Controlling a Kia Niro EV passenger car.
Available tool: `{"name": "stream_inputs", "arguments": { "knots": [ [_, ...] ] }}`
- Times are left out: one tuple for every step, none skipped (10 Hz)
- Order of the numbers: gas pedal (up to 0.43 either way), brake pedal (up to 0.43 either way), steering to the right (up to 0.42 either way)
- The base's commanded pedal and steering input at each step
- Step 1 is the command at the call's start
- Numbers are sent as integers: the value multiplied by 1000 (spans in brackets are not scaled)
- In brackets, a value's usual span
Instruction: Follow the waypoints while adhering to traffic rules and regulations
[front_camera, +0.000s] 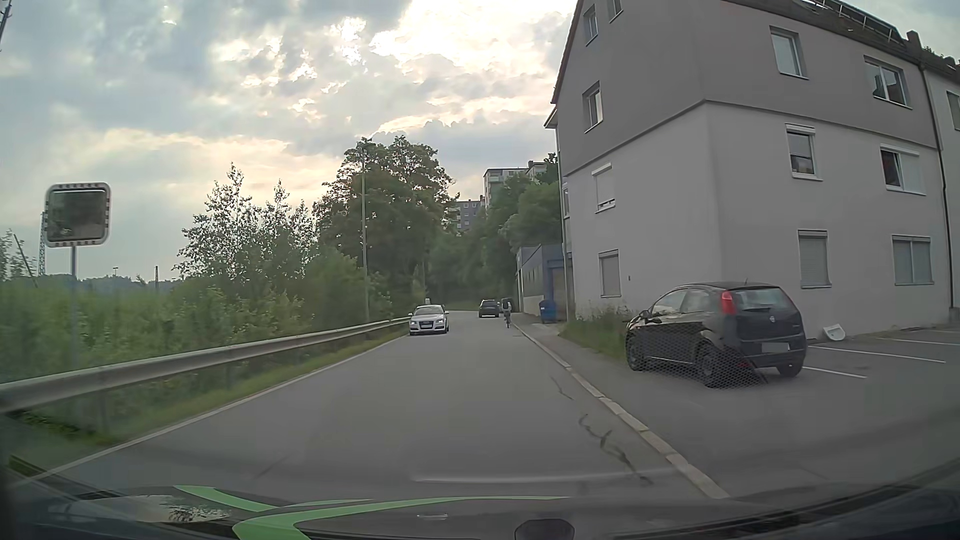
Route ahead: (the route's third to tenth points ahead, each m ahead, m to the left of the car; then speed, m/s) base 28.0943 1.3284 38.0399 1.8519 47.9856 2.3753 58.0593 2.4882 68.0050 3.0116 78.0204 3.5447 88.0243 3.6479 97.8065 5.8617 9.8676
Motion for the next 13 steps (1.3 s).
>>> {"name": "stream_inputs", "arguments": {
  "knots": [
    [79, 0, -5],
    [79, 0, -5],
    [79, 0, -5],
    [79, 0, -5],
    [79, 0, -5],
    [79, 0, -5],
    [79, 0, -5],
    [67, 0, -6],
    [59, 0, -5],
    [59, 0, -6],
    [59, 0, -6],
    [39, 0, -6],
    [28, 0, -6]
  ]
}}
